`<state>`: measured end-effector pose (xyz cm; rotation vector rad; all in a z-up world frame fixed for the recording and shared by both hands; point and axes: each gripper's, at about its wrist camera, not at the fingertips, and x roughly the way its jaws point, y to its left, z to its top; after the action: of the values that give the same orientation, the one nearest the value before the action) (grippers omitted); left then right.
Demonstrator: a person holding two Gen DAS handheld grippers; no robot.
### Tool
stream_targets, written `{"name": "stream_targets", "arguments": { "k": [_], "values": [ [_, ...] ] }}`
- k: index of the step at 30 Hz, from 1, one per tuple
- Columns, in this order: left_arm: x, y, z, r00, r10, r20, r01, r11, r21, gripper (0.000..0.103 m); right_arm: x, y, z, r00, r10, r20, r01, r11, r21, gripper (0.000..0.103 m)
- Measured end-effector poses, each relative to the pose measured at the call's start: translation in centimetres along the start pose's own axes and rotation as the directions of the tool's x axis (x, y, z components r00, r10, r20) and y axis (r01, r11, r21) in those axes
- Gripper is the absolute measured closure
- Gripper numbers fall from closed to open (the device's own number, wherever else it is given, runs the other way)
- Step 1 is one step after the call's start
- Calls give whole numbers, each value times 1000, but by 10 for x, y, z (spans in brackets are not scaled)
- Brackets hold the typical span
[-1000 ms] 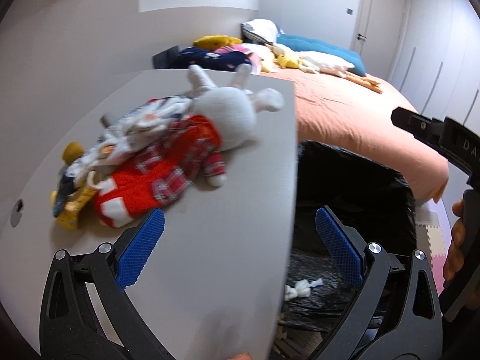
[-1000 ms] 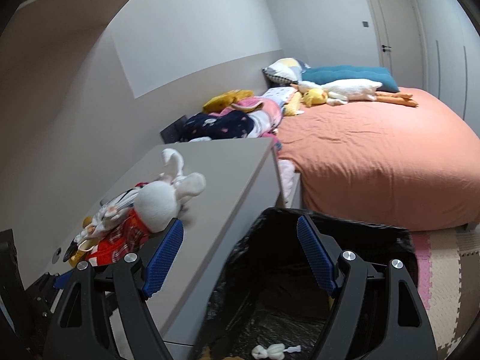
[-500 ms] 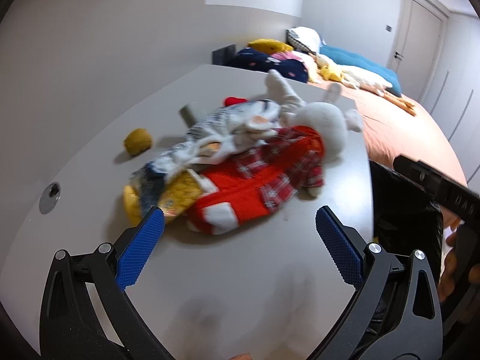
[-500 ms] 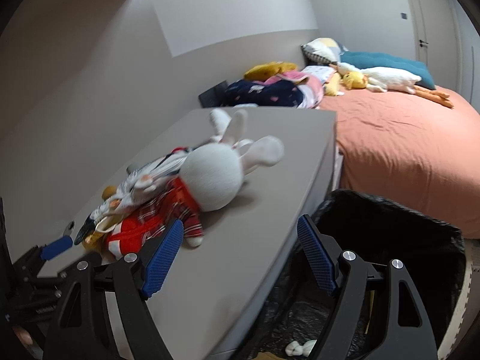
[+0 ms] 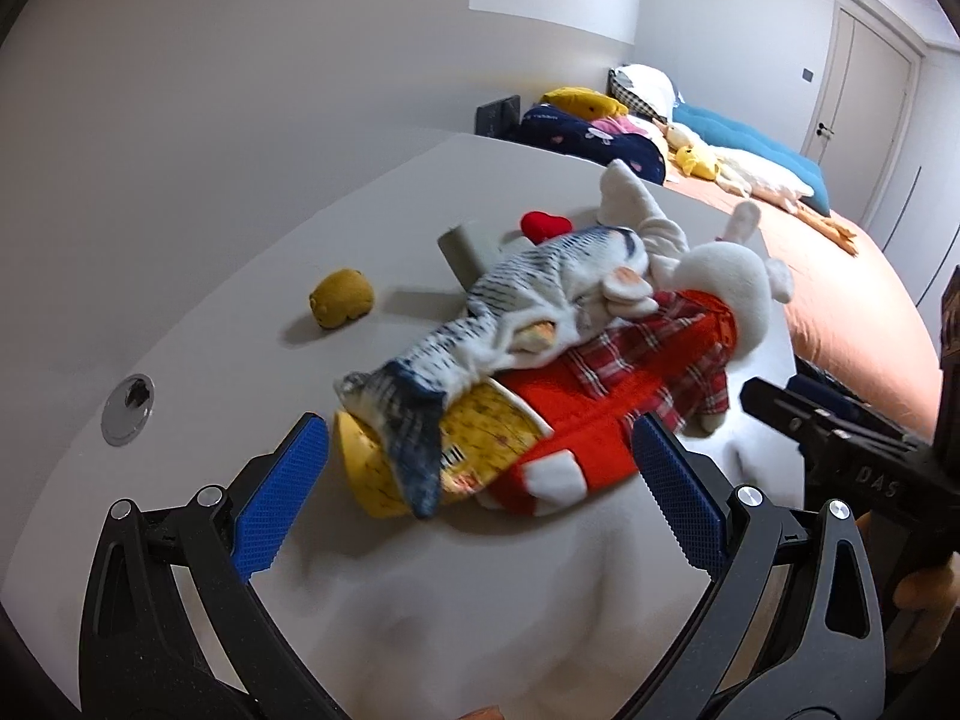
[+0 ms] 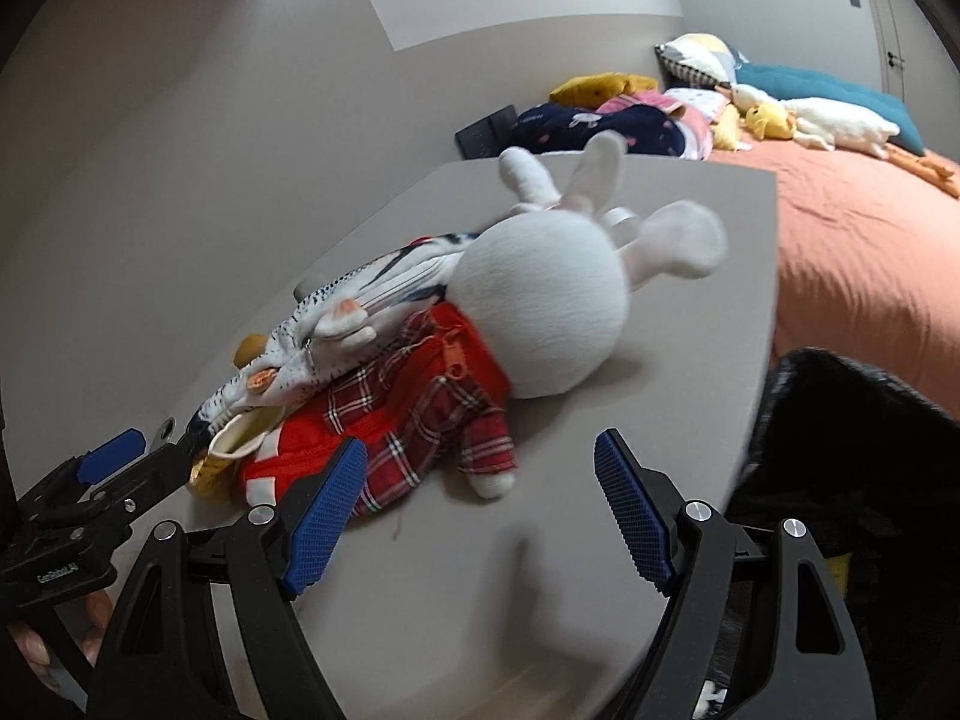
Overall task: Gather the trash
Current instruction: 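Grasp the grey fish plush with the left tool while the right tool grasps the plaid rabbit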
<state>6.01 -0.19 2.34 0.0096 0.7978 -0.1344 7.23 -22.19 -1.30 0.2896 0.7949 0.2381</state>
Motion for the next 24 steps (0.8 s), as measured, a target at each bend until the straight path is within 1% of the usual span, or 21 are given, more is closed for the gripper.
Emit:
{"name": "stream_targets", "arguments": {
  "k": [4, 10, 14, 15, 16, 18, 20, 21, 22, 24],
  "values": [
    [6, 6, 9, 1000, -2, 0, 2, 1000, -6, 5, 17, 6, 4, 1000, 16, -1, -16, 1000, 13, 24],
    [21, 11, 24, 1000, -10, -14, 9, 1000, -2, 5, 35, 10, 6, 1000, 19, -2, -19, 999, 33, 24],
    [31, 8, 36, 999, -27, -28, 28, 999, 26, 6, 46, 6, 7, 1000, 16, -13, -16, 998, 58, 25],
    [34, 6, 39, 999, -27, -32, 29, 999, 35, 6, 50, 5, 7, 1000, 17, -19, -15, 998, 65, 27],
    [39, 4, 43, 999, -31, -40, 33, 998, 48, 5, 54, 3, 8, 999, 32, -28, -29, 996, 84, 31],
    [45, 1, 48, 998, -43, -51, 46, 997, 56, 5, 55, 2, 11, 999, 38, -22, -36, 995, 94, 35],
    [55, -2, 56, 995, -73, -75, 77, 995, 61, 6, 61, 1, 15, 998, 54, -36, -50, 995, 89, 48],
    [59, -3, 58, 994, -80, -81, 85, 994, 63, 6, 63, 1, 16, 997, 67, -41, -63, 994, 89, 53],
    [64, -4, 61, 992, -86, -91, 92, 993, 67, 5, 66, 0, 17, 995, 85, -49, -80, 993, 88, 62],
    [72, -9, 65, 989, -96, -108, 105, 991, 80, 5, 67, 1, 18, 993, 101, -53, -96, 992, 85, 68]
  ]
}}
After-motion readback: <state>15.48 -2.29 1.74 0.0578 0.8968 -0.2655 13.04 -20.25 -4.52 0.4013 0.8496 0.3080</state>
